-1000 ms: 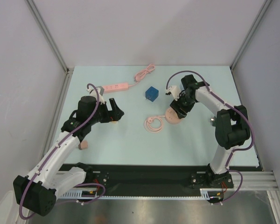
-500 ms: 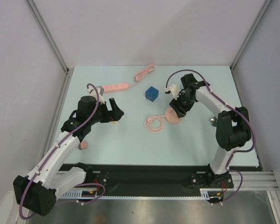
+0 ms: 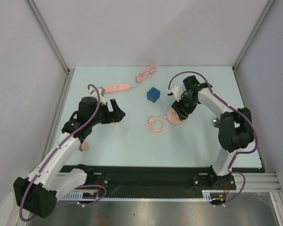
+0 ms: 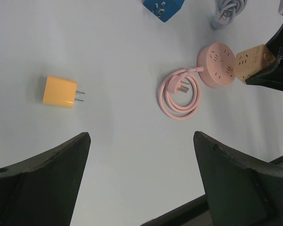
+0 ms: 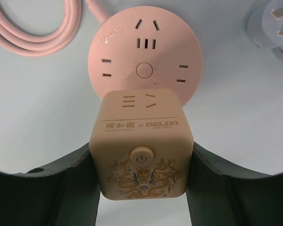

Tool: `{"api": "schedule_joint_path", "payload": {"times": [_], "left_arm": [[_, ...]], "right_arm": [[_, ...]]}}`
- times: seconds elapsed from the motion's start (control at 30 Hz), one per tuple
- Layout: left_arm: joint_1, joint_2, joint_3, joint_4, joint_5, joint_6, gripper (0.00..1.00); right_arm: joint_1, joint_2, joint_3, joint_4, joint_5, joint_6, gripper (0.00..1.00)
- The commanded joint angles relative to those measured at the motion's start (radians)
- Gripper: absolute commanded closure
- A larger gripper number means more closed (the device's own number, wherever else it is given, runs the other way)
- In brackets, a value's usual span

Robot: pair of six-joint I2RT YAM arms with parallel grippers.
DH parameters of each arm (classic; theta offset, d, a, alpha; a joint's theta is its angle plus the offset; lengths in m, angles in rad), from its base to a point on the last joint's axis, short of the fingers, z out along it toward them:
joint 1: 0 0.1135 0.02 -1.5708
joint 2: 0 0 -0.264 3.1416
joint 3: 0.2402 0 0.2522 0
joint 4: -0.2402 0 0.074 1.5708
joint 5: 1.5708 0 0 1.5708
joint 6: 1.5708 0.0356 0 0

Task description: Insert the plug

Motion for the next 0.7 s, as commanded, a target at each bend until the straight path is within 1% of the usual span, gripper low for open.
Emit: {"api": "schedule_joint_path", "payload": {"times": [0.0, 0.33, 0.67], "left_arm": [[0.01, -0.02, -0.009, 0.035, 0.012, 0.015, 0.03], [0.01, -0.017, -0.009, 0.035, 0.02, 0.015, 0.03], [0.01, -0.02, -0.009, 0.038, 0.026, 0.015, 0.04]], "right_arm": [[-0.004, -0.017, -0.005, 0.009, -0.038, 0.006, 1.0], [-0.005, -0.005, -0.024, 0.018, -0.033, 0.004, 1.0], [-0.013, 0.005, -0.032, 0.05, 0.005, -0.002, 1.0]]}}
